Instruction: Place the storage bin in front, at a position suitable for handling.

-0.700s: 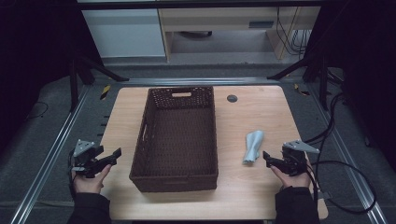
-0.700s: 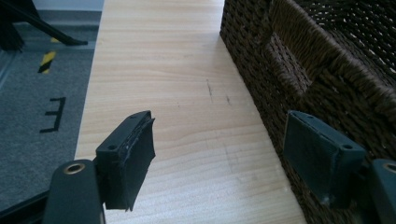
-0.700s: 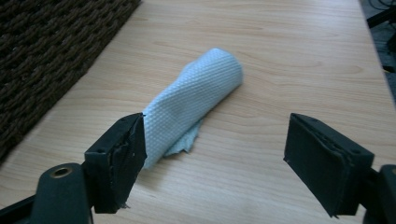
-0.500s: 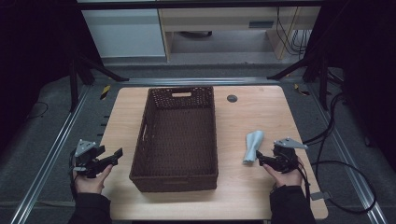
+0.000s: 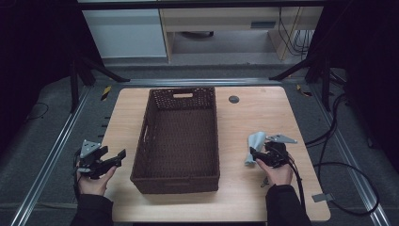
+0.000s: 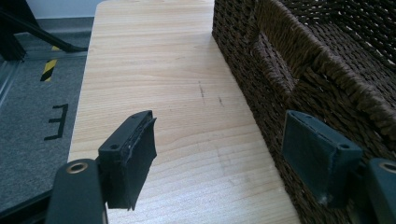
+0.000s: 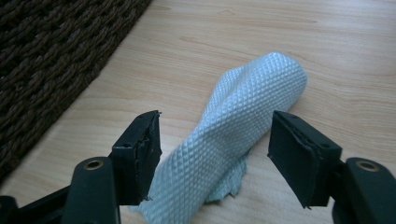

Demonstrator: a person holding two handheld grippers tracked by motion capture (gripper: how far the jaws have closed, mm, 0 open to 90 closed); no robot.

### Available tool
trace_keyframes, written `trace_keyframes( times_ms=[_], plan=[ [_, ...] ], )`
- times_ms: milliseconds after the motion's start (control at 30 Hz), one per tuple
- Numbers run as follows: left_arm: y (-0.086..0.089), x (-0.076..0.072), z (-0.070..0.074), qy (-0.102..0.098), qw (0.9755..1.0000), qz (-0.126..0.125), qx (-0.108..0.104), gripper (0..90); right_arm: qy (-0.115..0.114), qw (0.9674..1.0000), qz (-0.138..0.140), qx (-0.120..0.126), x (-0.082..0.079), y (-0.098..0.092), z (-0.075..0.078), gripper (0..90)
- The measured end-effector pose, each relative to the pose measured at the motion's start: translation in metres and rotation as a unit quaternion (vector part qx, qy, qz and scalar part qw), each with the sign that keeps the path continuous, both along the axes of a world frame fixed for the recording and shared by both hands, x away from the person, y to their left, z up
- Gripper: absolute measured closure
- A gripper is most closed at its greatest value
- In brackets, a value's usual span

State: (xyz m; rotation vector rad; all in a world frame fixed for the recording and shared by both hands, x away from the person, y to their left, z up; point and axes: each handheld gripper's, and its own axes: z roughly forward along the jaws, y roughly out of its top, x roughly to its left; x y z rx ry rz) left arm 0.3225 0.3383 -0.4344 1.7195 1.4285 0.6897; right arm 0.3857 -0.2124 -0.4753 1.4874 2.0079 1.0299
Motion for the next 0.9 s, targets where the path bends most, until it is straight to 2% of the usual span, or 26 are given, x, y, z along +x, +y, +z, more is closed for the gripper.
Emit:
trace_keyframes(
  times_ms=[133,167,267,433,467,500,700,767,900],
  plan=[
    [0.000,-0.001,0.001,-0.004,1.0000,0.000,0.001,25.7,0.005,0.9999,0.004,-0.014,0.007,0.007,-0.006,37.8],
    [0.000,-0.001,0.001,-0.004,1.0000,0.001,0.000,25.8,0.012,0.9996,0.006,-0.023,0.011,0.011,-0.010,40.6],
    [0.001,-0.001,0.001,-0.003,1.0000,0.001,0.000,26.1,0.019,0.9993,0.011,-0.029,0.013,0.013,-0.014,44.8],
    [0.002,-0.002,0.002,-0.006,1.0000,0.002,-0.001,26.6,0.027,0.9984,0.020,-0.044,0.017,0.012,-0.019,70.7],
    [0.002,-0.002,0.002,-0.006,1.0000,0.002,-0.001,26.6,0.027,0.9984,0.020,-0.044,0.017,0.012,-0.019,70.7],
    [0.002,-0.002,0.002,-0.008,1.0000,0.002,-0.003,26.7,0.025,0.9984,0.026,-0.043,0.015,0.010,-0.017,79.5],
    [0.001,-0.004,0.005,-0.012,0.9999,-0.003,-0.010,28.5,0.025,0.9980,0.038,-0.043,0.010,0.003,-0.012,81.9],
    [0.000,-0.004,0.008,-0.022,0.9997,-0.009,-0.009,28.4,0.019,0.9980,0.037,-0.047,0.003,-0.005,-0.007,82.0],
    [-0.003,-0.006,0.012,-0.026,0.9995,-0.014,-0.014,28.2,0.009,0.9984,0.025,-0.050,-0.010,-0.025,-0.001,81.9]
  ],
)
